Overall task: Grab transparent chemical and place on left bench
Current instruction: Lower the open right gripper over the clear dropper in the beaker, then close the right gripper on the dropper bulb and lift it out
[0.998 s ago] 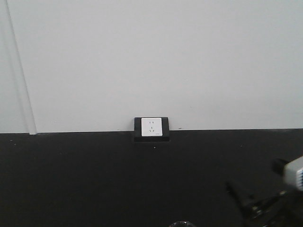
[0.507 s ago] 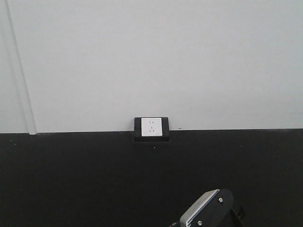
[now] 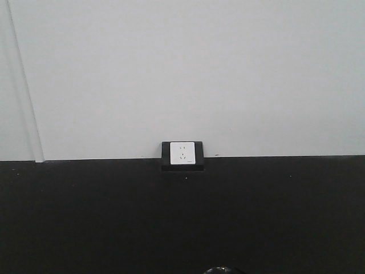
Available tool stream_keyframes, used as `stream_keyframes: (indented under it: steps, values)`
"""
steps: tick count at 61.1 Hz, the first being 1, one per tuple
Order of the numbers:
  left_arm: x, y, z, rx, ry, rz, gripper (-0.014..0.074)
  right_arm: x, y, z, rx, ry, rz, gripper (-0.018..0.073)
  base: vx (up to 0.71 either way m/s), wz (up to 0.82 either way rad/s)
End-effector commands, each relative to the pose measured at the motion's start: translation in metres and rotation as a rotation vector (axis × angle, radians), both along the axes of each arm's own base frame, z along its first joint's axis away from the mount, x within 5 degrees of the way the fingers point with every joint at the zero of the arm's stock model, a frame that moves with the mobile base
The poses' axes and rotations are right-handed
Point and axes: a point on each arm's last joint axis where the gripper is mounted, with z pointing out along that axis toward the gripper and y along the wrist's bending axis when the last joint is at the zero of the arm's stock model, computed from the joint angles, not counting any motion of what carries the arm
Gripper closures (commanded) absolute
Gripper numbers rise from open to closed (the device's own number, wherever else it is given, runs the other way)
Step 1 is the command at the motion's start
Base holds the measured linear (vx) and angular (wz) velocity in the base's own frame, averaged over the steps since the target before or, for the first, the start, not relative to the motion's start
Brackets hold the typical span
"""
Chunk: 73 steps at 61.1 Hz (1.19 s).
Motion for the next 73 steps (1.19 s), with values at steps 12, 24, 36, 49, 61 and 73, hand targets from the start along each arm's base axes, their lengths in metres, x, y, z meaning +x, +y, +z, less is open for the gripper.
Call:
stream_keyframes:
  steps: [12, 24, 36, 49, 61, 73]
  values:
    - [-0.001, 0.0, 0.003, -0.014, -0.081, -0.001, 0.06, 0.004, 0.01, 0.0, 0.127, -0.197, 0.06, 0.0055, 0.0, 0.0]
    - [-0.001, 0.0, 0.003, -0.014, -0.081, -0.001, 0.06, 0.01, 0.015, -0.017, 0.133, -0.195, 0.062, 0.0055, 0.0, 0.0]
    - [-0.001, 0.0, 0.003, -0.014, -0.081, -0.001, 0.06, 0.013, 0.017, -0.023, 0.108, -0.19, 0.067, 0.0057, 0.0, 0.0]
    - [-0.001, 0.0, 0.003, -0.014, -0.081, -0.001, 0.06, 0.018, 0.021, -0.018, 0.104, -0.234, 0.067, 0.0064, 0.0, 0.0]
    - [-0.001, 0.0, 0.003, -0.014, -0.081, -0.001, 0.06, 0.022, 0.021, -0.016, 0.103, -0.246, 0.038, 0.0097, 0.0, 0.0]
    - [-0.001, 0.0, 0.003, -0.014, -0.081, -0.001, 0.06, 0.022, 0.02, -0.016, 0.104, -0.244, 0.026, 0.0202, 0.0, 0.0]
